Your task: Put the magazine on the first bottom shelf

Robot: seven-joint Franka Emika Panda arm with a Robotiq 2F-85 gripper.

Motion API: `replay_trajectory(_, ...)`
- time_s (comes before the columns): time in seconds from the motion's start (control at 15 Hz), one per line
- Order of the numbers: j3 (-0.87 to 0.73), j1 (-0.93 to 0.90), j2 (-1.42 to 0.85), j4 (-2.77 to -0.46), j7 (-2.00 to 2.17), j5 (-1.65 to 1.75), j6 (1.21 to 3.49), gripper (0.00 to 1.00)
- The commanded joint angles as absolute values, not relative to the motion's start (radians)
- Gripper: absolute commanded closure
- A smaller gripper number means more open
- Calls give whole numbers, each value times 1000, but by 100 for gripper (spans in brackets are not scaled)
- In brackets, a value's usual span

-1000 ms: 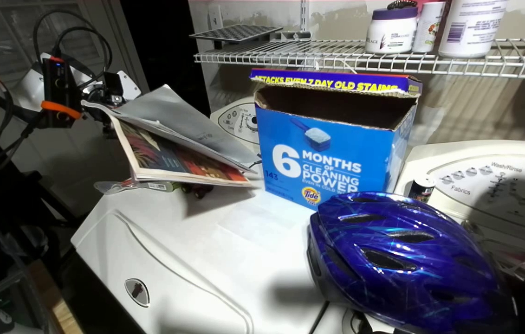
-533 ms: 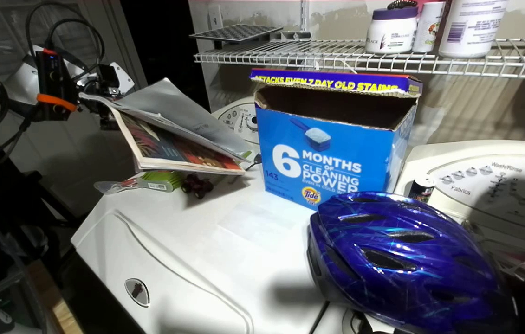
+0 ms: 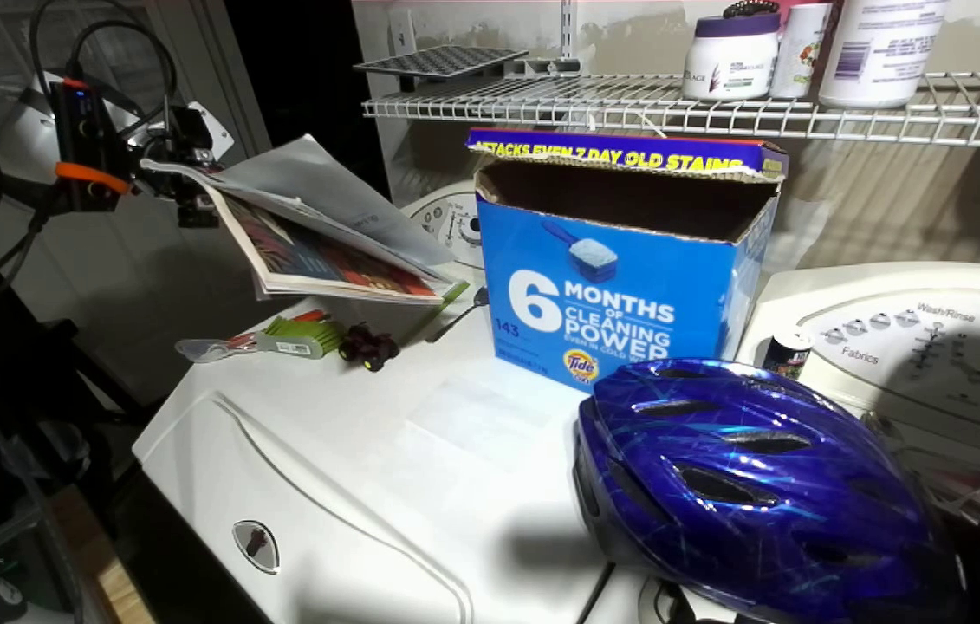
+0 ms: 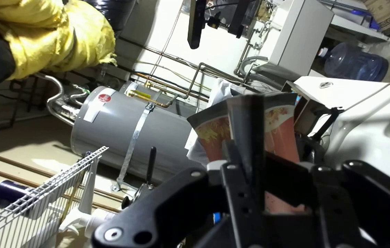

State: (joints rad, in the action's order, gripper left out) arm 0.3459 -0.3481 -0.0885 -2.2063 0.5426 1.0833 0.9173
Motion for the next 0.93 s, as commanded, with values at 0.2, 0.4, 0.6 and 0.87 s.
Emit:
replay_trajectory(0.2,360,-371,-90,-2160,516,1181,868,97)
replay_trajectory(0.4,358,-371,-87,-2150,517,1223,868,97)
replay_trajectory(0.6,357,-370,-85,-2137,514,1258,862,97)
replay_trajectory(0.87,354,-367,-77,-2116,503,1290,852,97)
